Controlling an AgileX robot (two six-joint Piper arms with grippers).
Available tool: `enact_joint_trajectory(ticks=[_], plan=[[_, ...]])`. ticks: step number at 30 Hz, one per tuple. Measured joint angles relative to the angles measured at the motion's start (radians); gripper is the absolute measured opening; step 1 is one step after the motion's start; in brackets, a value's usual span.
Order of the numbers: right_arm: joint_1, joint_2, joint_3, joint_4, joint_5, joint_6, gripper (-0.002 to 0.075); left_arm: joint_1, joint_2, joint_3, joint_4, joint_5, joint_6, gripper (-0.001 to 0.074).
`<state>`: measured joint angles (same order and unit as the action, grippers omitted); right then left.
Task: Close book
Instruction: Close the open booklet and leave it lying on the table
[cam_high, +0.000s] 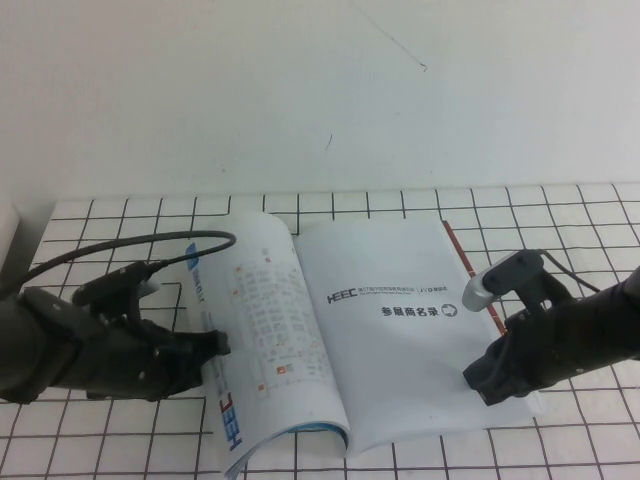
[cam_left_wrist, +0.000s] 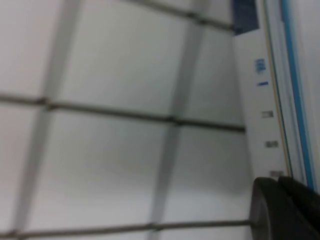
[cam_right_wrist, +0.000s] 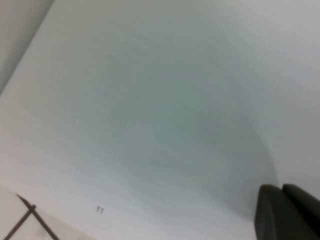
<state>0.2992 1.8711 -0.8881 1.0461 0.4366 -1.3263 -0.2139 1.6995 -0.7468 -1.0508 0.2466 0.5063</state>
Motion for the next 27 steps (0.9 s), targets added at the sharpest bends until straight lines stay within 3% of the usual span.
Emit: enact_joint_trajectory(ticks=[5, 11, 18, 27], plan=[[0.0, 0.002, 0.0, 0.025, 0.021, 0.0, -0.0003, -0.073, -0.023, -0.081, -0.063, 0.009, 0.029, -0.0004], [0.0, 0.01, 0.0, 0.096, 0.043, 0.0, -0.0003, -0.147, -0.028, -0.198, -0.213, 0.064, 0.217, -0.0004], [0.001, -0.018, 0.0, 0.121, -0.005, 0.042, -0.0003, -0.156, -0.041, -0.256, -0.277, 0.11, 0.319, -0.0004], [0.003, -0.248, 0.0, 0.055, -0.161, 0.078, -0.0003, -0.156, -0.198, -0.256, -0.275, 0.087, 0.455, -0.0004]])
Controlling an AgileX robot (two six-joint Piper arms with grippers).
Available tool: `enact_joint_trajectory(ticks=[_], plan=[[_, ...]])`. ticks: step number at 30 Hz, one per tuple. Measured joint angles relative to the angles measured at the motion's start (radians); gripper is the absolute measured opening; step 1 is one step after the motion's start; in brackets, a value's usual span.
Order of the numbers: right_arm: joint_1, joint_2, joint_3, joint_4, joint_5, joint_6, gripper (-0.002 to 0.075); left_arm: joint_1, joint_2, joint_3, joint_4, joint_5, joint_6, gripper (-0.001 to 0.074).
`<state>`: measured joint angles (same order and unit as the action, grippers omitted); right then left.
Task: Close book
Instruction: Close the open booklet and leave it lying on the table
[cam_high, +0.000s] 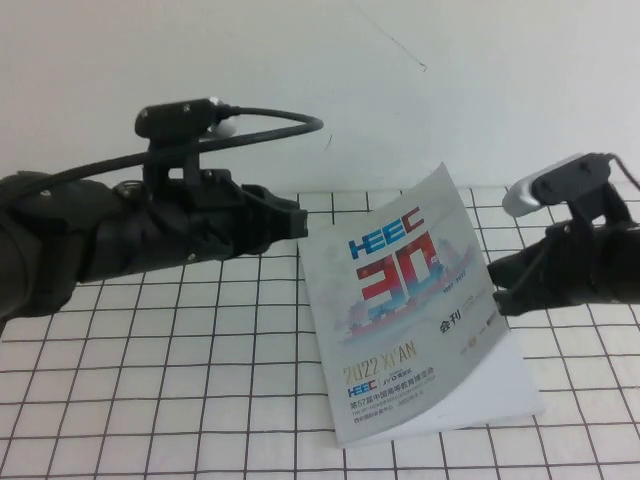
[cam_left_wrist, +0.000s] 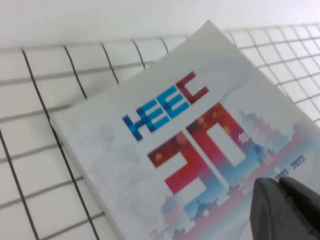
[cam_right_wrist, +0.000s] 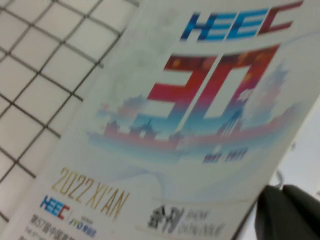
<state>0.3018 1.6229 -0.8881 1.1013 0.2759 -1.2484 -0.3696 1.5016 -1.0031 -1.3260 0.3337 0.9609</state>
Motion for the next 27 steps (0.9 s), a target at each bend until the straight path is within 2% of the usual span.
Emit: enact_joint_trajectory(ticks=[5, 10, 14, 19, 21, 23, 27], plan=[[0.0, -0.189, 0.0, -0.073, -0.027, 0.003, -0.0003, 0.0, -0.144, 0.0, 0.079, -0.075, 0.027, -0.0004], [0.0, -0.398, 0.004, -0.216, -0.02, 0.009, -0.0003, 0.016, -0.301, 0.0, 0.306, -0.069, 0.001, -0.0004], [-0.016, -0.576, 0.008, -0.265, -0.013, 0.011, -0.0003, 0.094, -0.42, 0.0, 0.511, 0.039, -0.156, -0.0004], [-0.081, -0.731, 0.008, -0.303, 0.071, 0.049, -0.0003, 0.22, -0.55, 0.0, 0.86, 0.197, -0.478, -0.0004], [-0.102, -0.773, 0.008, -0.382, 0.173, 0.108, -0.0003, 0.251, -0.595, 0.0, 0.969, 0.225, -0.594, -0.0004], [-0.116, -0.802, 0.008, -0.539, 0.283, 0.231, -0.0003, 0.269, -0.643, 0.0, 1.05, 0.241, -0.671, -0.0004], [-0.124, -0.827, 0.011, -0.963, 0.445, 0.615, -0.0003, 0.275, -0.74, 0.028, 1.124, 0.225, -0.716, -0.0004]])
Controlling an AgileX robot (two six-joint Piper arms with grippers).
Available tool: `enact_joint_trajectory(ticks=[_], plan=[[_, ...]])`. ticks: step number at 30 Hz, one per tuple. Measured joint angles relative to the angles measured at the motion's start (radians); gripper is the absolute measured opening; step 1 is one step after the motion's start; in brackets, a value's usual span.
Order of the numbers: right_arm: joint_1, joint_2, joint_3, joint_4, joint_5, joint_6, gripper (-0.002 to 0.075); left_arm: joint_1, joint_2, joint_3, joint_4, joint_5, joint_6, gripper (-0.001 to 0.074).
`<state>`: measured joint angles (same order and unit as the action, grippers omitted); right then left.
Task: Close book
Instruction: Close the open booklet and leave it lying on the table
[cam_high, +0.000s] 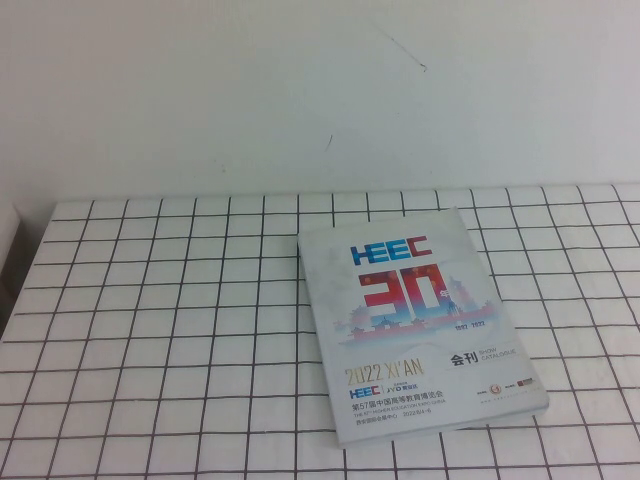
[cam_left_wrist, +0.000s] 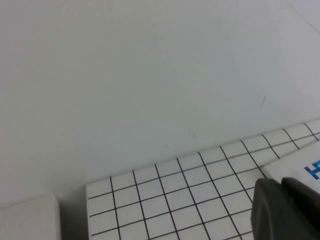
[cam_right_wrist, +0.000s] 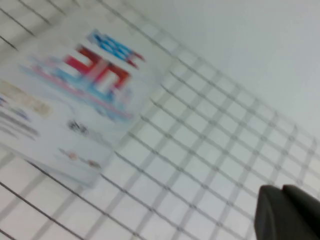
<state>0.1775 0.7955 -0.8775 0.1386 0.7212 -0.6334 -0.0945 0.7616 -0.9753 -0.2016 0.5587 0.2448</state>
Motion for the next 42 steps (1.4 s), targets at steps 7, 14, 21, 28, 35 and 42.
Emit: enact_joint_trajectory(ticks=[7, 14, 21, 28, 35, 42], plan=[[-0.001, -0.127, 0.057, -0.336, 0.048, 0.357, -0.0003, 0.0, -0.173, 0.235, 0.006, -0.138, -0.002, -0.0004], [-0.001, -0.377, 0.263, -0.244, -0.036, 0.373, -0.0003, 0.0, -0.35, 0.487, 0.0, -0.223, 0.011, -0.0003], [-0.001, -0.631, 0.515, -0.028, -0.097, 0.284, -0.0003, 0.0, -0.426, 0.65, -0.015, -0.231, 0.037, -0.0004], [-0.001, -0.715, 0.577, 0.025, -0.112, 0.249, -0.0003, 0.0, -0.428, 0.694, -0.048, -0.314, 0.039, -0.0004], [-0.001, -0.716, 0.577, 0.079, -0.106, 0.247, -0.0003, 0.0, -0.428, 0.697, -0.052, -0.325, 0.037, -0.0004], [-0.001, -0.716, 0.577, 0.079, -0.106, 0.246, -0.0003, 0.0, -0.428, 0.697, -0.054, -0.315, 0.037, -0.0004]])
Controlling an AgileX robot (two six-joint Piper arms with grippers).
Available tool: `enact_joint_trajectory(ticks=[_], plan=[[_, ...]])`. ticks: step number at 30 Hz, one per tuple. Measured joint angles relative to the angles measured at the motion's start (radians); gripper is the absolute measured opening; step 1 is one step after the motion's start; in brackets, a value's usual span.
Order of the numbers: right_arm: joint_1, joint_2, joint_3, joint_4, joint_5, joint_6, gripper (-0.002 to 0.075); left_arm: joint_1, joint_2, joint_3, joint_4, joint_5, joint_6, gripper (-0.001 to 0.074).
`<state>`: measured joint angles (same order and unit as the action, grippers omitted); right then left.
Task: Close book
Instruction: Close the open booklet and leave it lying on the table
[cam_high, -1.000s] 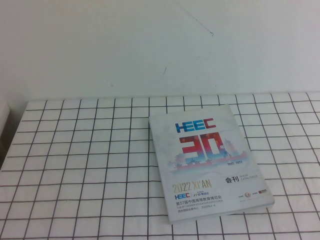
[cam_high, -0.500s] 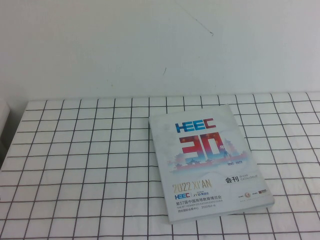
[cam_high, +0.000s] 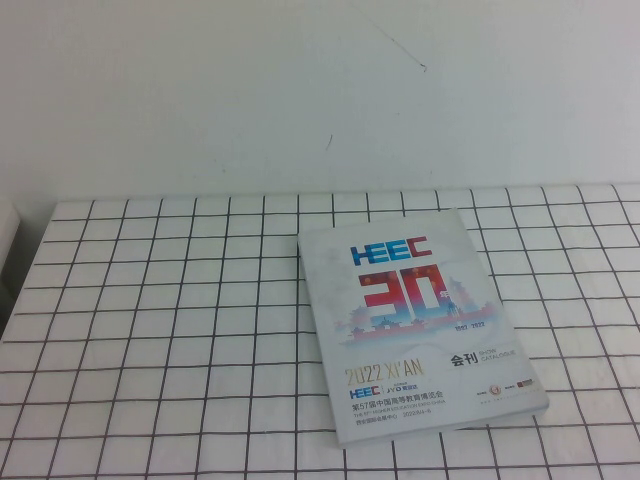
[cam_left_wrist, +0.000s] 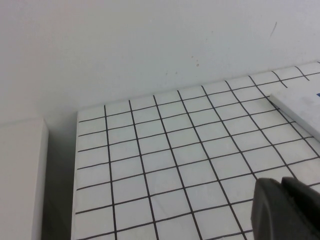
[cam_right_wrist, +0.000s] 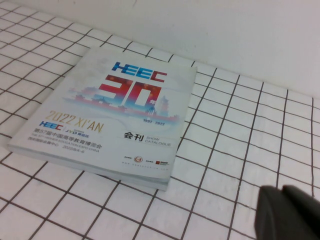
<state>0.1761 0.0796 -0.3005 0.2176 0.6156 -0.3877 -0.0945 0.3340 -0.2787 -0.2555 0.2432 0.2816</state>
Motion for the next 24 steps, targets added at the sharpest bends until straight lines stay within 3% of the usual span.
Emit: enact_joint_trajectory(ticks=[12, 24], plan=[[0.0, -0.002, 0.0, 0.0, 0.002, 0.0, -0.0003, 0.0, -0.024, 0.012, 0.005, 0.002, 0.0, -0.0004], [0.0, -0.002, 0.0, 0.006, 0.002, 0.0, -0.0003, 0.006, -0.341, 0.285, 0.091, 0.125, -0.009, -0.0004]])
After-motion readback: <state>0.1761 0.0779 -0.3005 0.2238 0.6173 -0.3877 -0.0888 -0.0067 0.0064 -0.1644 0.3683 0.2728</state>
